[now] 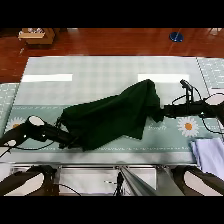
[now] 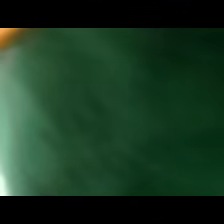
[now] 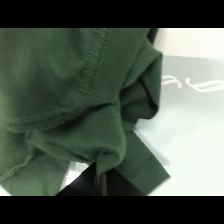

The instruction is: Fold the shirts.

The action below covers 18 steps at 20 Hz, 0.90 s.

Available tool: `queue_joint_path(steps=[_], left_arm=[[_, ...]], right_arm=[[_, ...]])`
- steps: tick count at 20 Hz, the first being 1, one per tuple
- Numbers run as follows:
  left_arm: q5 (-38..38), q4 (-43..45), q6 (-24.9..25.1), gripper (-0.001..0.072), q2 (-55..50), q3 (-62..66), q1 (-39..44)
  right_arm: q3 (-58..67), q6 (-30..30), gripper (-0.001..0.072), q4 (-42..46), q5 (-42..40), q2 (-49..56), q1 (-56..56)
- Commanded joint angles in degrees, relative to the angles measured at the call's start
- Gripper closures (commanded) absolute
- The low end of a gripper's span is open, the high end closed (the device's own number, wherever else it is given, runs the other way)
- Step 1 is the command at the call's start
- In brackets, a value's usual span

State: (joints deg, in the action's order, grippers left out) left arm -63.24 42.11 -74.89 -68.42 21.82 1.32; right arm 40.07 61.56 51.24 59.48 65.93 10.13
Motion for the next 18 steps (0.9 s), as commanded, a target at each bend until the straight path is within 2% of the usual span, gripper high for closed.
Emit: queue_joint_path(steps=[1, 4, 8, 13, 18], left_arm=[[-3.98, -2.82, 3.13, 0.0681, 4.5, 7.21, 0.11], [-5.62, -5.33, 0.92, 0.0681, 15.93, 20.94, -0.31], [-5.4, -5.53, -3.74, 0.0681, 27.76, 43.63, -5.42], [-5.4, -5.55, -7.61, 0.068, 32.41, 64.85, -10.25], [-5.4, -5.51, -11.78, 0.0681, 32.52, 83.41, -10.34]], right_arm=[[3.74, 0.07, 0.0682, -0.37, 4.07, -2.1, -0.07], [13.84, 1.42, 0.0682, -0.28, 7.82, -9.16, -0.07], [30.53, 6.78, 0.0682, 1.42, 5.68, -19.67, -0.07], [48.43, 12.02, 0.0683, 8.0, 6.12, -23.78, -0.07], [66.18, 15.78, 0.0683, 14.12, 6.08, -23.78, -0.07]])
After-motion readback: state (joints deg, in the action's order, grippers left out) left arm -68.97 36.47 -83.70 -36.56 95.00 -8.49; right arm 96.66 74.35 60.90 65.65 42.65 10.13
